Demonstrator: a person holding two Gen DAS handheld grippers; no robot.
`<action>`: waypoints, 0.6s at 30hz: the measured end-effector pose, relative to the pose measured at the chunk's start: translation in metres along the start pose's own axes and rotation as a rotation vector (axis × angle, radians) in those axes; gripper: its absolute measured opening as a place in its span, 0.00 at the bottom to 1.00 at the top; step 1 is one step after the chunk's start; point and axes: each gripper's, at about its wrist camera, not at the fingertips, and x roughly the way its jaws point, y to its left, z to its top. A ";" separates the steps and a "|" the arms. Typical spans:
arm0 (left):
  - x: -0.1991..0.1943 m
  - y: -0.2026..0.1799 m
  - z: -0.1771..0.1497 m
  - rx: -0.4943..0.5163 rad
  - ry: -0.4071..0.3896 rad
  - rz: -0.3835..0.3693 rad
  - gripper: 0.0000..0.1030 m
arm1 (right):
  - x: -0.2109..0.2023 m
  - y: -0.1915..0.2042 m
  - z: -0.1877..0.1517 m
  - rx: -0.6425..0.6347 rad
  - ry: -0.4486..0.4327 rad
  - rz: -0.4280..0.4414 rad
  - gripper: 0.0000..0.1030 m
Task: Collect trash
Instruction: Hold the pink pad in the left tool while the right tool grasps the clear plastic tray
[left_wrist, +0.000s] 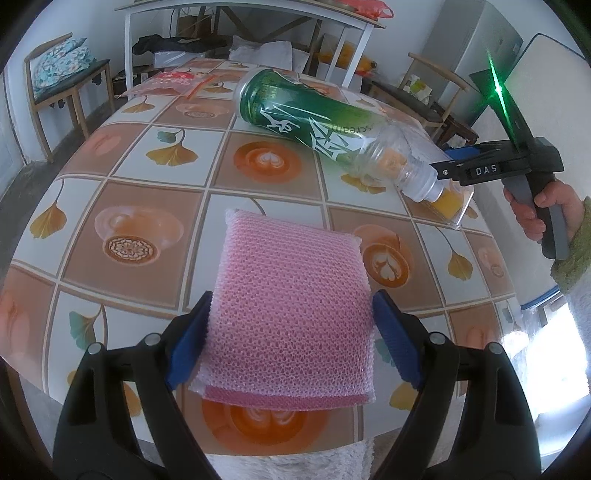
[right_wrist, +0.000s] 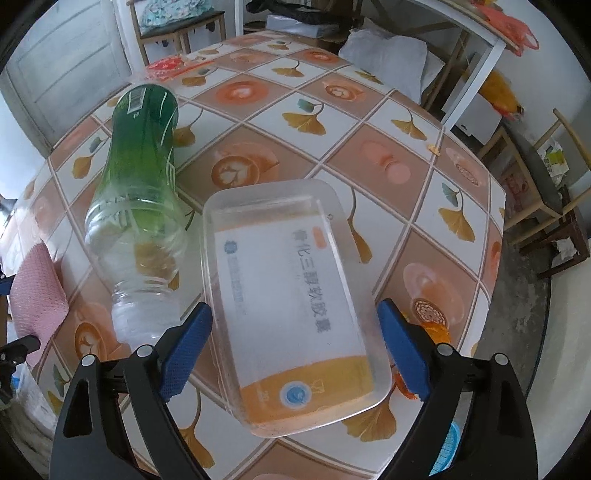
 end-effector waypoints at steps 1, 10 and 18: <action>0.000 -0.001 0.000 0.004 0.002 0.004 0.78 | -0.002 -0.002 -0.001 0.006 -0.012 0.000 0.84; 0.000 0.000 -0.001 0.008 0.002 0.014 0.78 | -0.039 -0.017 -0.010 0.077 -0.129 -0.003 0.82; 0.001 -0.002 -0.002 0.010 0.001 0.027 0.78 | -0.065 -0.040 -0.017 0.196 -0.221 0.031 0.82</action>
